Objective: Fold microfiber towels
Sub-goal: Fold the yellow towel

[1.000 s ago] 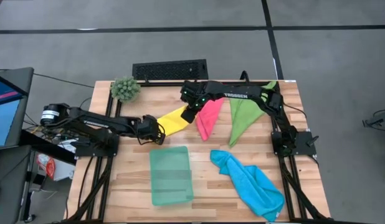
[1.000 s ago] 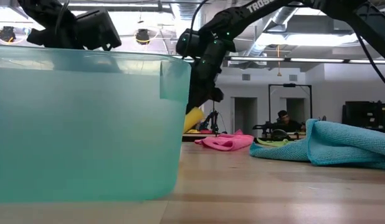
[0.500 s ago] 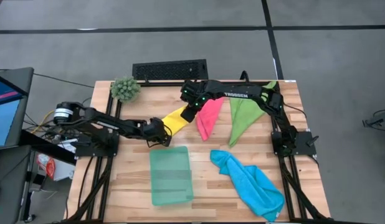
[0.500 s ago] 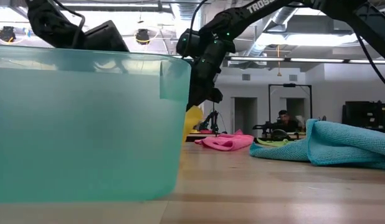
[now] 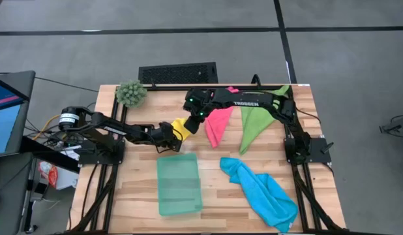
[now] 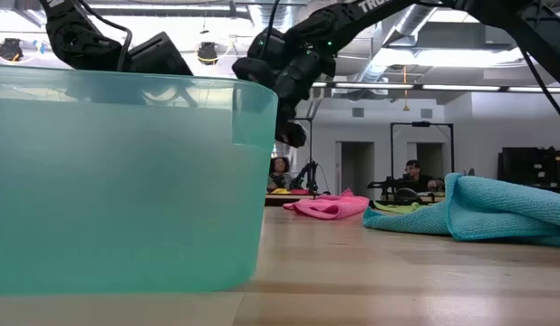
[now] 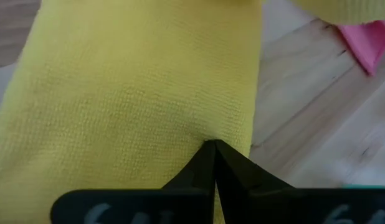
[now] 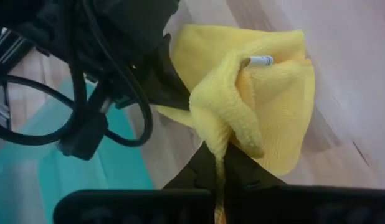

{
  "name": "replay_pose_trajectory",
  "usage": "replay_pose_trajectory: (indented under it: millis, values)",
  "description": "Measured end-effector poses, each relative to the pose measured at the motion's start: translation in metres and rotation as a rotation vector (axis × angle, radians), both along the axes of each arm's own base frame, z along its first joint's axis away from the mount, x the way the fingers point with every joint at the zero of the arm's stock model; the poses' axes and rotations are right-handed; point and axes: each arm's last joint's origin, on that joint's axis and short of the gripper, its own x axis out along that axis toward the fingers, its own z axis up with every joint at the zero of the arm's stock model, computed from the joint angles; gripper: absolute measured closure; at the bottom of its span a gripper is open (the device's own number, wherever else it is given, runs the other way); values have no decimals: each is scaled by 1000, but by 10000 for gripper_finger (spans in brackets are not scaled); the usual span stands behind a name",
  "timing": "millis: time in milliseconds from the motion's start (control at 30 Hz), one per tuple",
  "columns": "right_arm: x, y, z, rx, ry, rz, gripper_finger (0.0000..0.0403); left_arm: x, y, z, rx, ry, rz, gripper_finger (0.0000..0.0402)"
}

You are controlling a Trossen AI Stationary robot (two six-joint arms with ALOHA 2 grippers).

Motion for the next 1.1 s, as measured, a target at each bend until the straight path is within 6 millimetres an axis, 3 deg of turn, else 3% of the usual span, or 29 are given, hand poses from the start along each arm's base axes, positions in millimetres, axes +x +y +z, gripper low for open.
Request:
replay_pose_trajectory:
  millis: [167,400,533,667,867,1100]
  values:
    - [2,-1,1,-15,-27,-4,382,6,0,7,5,-28,-3,401]
    - [4,-2,3,-7,-46,-22,378,13,1,37,16,-3,-27,401]
    - [4,-2,3,-13,-46,-21,378,3,0,70,28,51,-53,401]
    - [3,-5,3,-19,-47,-23,381,-23,-9,98,57,127,-70,401]
    - [1,-9,2,-23,-40,-26,376,-62,-31,75,54,197,44,401]
    - [1,-10,2,-24,-35,-26,379,-64,-35,33,-6,203,52,401]
